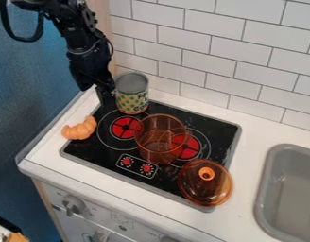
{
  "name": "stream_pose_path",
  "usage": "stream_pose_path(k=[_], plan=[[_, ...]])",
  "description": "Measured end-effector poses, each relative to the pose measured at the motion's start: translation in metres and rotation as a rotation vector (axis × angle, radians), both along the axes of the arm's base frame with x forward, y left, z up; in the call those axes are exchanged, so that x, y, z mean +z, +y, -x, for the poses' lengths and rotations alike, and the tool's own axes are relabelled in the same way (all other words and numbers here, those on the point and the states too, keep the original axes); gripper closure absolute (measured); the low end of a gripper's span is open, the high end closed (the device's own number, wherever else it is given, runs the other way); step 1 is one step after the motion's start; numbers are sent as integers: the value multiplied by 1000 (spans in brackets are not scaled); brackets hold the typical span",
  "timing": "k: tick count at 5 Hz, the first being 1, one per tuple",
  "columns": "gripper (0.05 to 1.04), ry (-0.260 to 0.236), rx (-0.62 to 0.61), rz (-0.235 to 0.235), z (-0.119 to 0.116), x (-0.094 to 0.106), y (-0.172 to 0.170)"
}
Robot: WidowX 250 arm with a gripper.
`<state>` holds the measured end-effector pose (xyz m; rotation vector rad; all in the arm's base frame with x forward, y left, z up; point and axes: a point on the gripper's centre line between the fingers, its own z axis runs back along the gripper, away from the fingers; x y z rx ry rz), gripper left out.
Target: Move the orange pot to the top right of the burner
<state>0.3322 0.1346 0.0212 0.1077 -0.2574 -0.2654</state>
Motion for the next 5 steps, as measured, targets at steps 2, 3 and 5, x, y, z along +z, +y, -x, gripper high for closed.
stream_pose_path(k=[2, 3, 5], plan=[[82, 40, 38, 40, 15, -17, -15], [82, 15, 100, 65, 16, -12, -34], [82, -15, 122, 108, 10, -11, -70]])
